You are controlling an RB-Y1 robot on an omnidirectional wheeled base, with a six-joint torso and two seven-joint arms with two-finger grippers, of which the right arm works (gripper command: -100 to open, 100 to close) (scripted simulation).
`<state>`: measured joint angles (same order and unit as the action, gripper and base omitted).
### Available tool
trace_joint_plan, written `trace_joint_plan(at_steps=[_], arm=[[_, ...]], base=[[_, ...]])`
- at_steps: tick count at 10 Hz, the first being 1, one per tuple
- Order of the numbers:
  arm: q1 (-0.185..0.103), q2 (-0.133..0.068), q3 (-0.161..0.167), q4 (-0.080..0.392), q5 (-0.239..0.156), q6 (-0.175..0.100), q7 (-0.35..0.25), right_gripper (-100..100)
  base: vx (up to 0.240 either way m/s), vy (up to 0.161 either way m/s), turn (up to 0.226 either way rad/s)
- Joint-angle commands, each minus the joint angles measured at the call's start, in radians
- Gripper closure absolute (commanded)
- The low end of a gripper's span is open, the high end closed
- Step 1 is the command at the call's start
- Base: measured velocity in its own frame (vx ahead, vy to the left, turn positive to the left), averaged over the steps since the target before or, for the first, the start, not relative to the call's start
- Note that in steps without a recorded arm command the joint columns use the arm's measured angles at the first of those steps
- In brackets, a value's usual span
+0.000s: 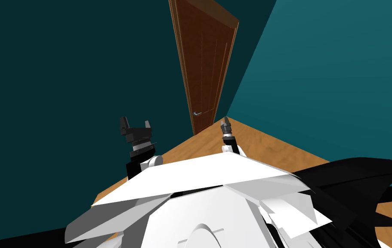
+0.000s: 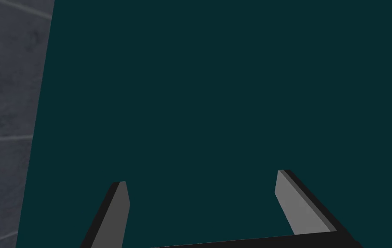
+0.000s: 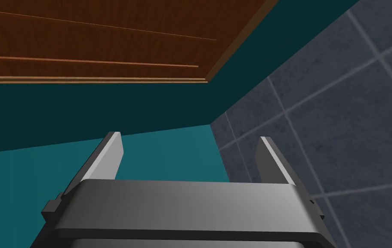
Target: Pull the door open
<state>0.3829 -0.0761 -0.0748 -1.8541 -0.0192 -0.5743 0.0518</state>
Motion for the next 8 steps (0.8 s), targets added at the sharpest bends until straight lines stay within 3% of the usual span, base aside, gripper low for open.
trace_joint_plan(at_steps=[1,5,6,8], arm=[[-0.025,-0.008,-0.004,0.050,-0.005,-0.011,-0.009,-100],[-0.073,-0.016,-0.006,0.166,-0.011,-0.033,-0.019,-100],[-0.073,-0.016,-0.006,0.171,-0.011,-0.033,-0.019,-100],[-0.107,-0.021,-0.007,0.236,-0.016,-0.048,-0.026,-100]], base=[[0.086,-0.066,0.138],[0.060,-0.040,0.121],[0.047,-0.032,0.068],[0.054,-0.051,0.146]])
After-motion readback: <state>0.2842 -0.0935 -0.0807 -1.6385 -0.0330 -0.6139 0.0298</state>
